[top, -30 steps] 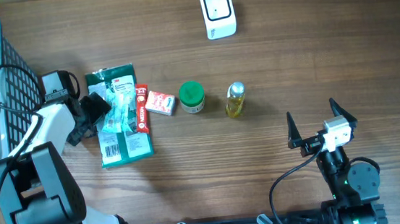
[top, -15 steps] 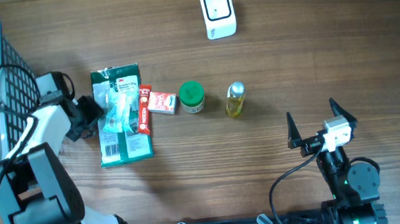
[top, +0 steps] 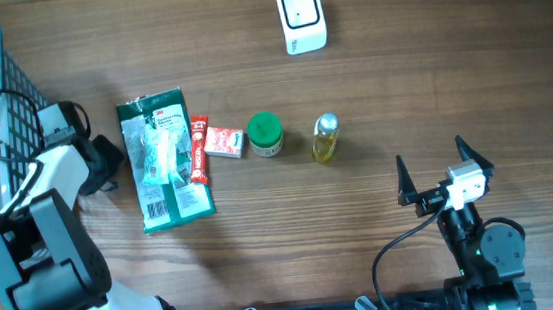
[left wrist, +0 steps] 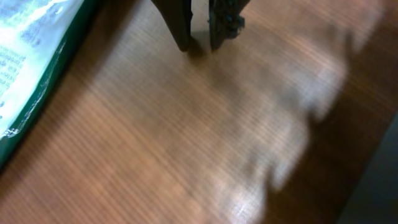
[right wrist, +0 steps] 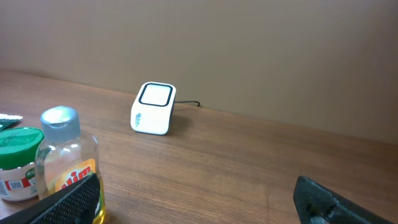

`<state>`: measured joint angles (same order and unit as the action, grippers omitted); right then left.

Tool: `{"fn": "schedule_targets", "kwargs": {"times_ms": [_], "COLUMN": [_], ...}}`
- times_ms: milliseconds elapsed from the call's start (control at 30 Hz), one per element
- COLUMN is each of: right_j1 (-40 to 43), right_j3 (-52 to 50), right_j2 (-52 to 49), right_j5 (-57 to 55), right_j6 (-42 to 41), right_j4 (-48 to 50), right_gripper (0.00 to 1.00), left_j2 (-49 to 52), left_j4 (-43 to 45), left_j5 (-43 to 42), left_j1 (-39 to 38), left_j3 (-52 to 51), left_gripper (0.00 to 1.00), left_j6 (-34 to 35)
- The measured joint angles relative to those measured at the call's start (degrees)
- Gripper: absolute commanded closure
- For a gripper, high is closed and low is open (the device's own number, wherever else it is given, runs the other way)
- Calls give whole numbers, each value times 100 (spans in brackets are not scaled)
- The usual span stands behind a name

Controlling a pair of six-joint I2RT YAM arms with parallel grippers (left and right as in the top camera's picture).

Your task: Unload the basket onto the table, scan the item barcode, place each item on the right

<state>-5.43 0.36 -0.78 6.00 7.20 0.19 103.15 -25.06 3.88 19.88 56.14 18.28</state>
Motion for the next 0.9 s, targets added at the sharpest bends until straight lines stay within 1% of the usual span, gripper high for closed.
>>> {"fn": "schedule_targets", "kwargs": {"times_ms": [100,233,300,333,367,500,600,667,733,800,833,900], "right_j1": [0,0,0,0,0,0,0,0,0,0,0,0], "right_j3": [0,0,0,0,0,0,0,0,0,0,0,0], "right_j2": [0,0,0,0,0,0,0,0,0,0,0,0], "right_j5": [0,-2,0,0,0,0,0,0,0,0,0,0], "right_j6": [0,0,0,0,0,0,0,0,0,0,0,0], "right_j4": [0,0,0,0,0,0,0,0,2,0,-2,0], "right_gripper": [0,0,0,0,0,0,0,0,0,0,0,0], "left_j2": [96,155,157,157,151,-26,-575,-1338,-1871,-2483,-2850,-3499], "left_j4": [162,457,490,494,501,343,116,-66,-258,-612,-826,-1351], "left_j5": [-149,-763,-935,-1023,-1069,-960,-826,-765,-745,-728,-719,-715], "left_j1": [-66,-302,-448,-538,-627,-774,-750,-750,-750,-750,-750,-750], "left_j3": [74,85,83,81,81,57,31,31,33,28,35,35], "left_gripper": [96,95,83,83,86,88,89,91,92,92,91,94], "left_j6": [-157,-476,-616,-745,-815,-968,-960,-881,-737,-531,-382,-98]}}
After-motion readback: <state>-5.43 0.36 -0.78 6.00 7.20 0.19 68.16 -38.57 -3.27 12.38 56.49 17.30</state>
